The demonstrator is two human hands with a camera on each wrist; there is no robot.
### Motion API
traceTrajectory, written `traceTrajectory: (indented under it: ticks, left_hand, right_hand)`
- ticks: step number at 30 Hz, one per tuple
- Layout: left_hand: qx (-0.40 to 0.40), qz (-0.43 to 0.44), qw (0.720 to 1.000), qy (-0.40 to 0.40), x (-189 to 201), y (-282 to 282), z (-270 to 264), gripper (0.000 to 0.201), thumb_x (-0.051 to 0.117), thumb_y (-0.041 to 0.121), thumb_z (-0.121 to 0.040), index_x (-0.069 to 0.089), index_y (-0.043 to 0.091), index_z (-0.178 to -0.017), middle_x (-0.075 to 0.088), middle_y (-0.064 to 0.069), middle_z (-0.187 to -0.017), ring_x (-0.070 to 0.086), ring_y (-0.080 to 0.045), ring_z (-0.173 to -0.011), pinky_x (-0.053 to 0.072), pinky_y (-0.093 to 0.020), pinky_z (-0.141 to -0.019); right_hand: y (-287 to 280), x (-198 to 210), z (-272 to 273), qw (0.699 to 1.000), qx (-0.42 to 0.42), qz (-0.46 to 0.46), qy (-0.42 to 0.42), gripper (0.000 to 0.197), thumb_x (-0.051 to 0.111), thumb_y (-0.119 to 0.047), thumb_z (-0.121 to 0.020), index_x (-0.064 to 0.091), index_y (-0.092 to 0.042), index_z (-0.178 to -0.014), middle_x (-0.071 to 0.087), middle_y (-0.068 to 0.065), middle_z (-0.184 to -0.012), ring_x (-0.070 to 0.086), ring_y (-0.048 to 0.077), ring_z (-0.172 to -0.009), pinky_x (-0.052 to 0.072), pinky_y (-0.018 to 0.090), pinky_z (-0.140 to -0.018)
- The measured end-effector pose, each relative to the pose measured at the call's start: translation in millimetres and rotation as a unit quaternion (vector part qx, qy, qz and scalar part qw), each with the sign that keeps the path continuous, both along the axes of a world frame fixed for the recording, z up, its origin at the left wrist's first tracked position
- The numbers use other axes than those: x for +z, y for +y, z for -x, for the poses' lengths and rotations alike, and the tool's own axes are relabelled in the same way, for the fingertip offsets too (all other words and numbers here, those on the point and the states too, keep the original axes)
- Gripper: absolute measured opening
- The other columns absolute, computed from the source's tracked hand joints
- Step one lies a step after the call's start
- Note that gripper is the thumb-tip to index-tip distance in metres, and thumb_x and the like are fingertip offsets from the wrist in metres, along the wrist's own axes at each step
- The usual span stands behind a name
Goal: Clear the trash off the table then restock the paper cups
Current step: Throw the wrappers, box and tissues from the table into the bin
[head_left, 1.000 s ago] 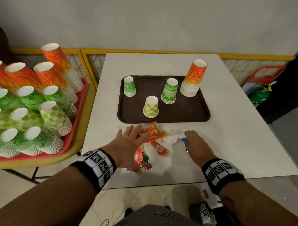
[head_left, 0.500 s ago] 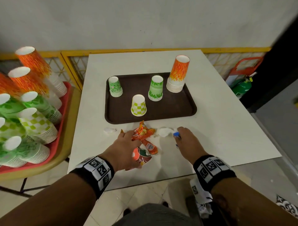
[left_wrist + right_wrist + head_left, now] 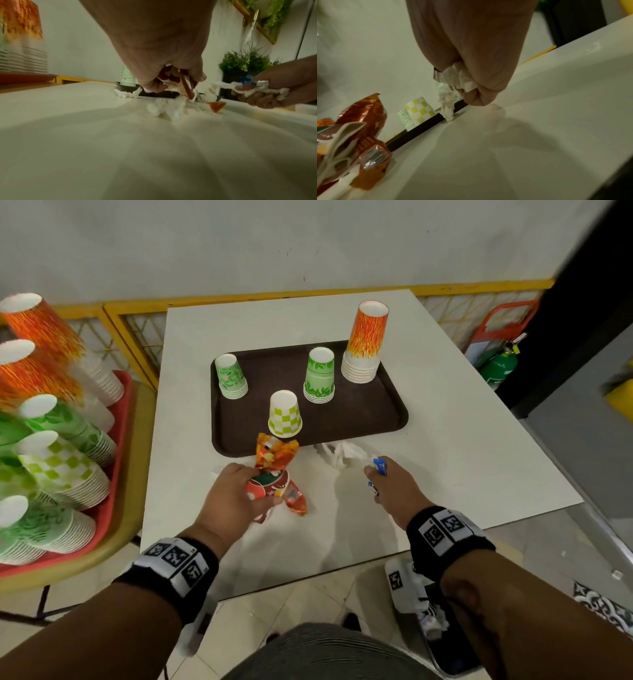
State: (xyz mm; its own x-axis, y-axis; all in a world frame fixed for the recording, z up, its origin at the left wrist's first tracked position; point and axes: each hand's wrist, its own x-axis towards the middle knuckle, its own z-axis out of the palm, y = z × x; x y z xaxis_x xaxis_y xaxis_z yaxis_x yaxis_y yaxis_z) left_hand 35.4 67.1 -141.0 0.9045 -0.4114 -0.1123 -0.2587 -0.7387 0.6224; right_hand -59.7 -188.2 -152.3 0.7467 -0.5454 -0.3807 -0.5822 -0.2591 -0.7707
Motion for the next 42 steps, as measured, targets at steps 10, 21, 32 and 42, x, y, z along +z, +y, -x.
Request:
traceTrajectory:
  ticks: [10,21,32,42]
  left_hand:
    - [-0.009,0.123,0.992,-0.017,48.2,-33.5,-1.9,0.051,0.084,0.031,-0.073,0.054,0.017,-0.112,0.052,0.002,-0.108,0.053,-0.014,-0.094,0.040,-0.014,-0.068]
    - [-0.215,0.191,0.952,0.103,72.7,-185.9,84.1,0.049,0.083,0.036,-0.073,0.050,0.034,-0.109,0.056,0.018,-0.101,0.058,0.002,-0.089,0.043,-0.010,-0.068]
    - [-0.391,0.110,0.886,0.224,-5.3,-356.0,243.0,0.049,0.085,0.037,-0.070,0.057,0.027,-0.108,0.058,0.010,-0.105,0.062,-0.006,-0.093,0.047,-0.014,-0.075]
    - [-0.378,-0.178,0.867,0.273,-199.2,-419.9,292.7,0.034,0.074,0.047,-0.078,0.064,0.022,-0.098,0.070,-0.001,-0.096,0.067,-0.022,-0.086,0.051,-0.027,-0.073]
  right_hand:
    - [-5.5,21.4,37.1,0.981,-0.126,-0.130,-0.073,0.022,0.052,-0.033,-0.098,0.052,-0.012,-0.091,0.041,0.006,-0.079,0.042,0.018,-0.070,0.045,0.019,-0.059]
    - [-73.3,49.4,164.3,0.917,-0.281,-0.212,-0.186,0.016,0.054,-0.024,-0.100,0.058,-0.011,-0.108,0.042,0.004,-0.081,0.038,0.014,-0.069,0.036,0.027,-0.064]
    - [-136.6,9.7,331.7,0.906,-0.365,-0.192,-0.092,0.010,0.050,-0.020,-0.102,0.060,-0.020,-0.102,0.051,-0.010,-0.056,0.043,-0.001,-0.041,0.034,0.012,-0.039]
    - [-167.9,-149.5,359.0,0.863,-0.425,-0.267,0.056,0.032,0.051,-0.033,-0.101,0.059,-0.011,-0.123,0.058,0.004,-0.077,0.047,0.011,-0.051,0.036,0.017,-0.038]
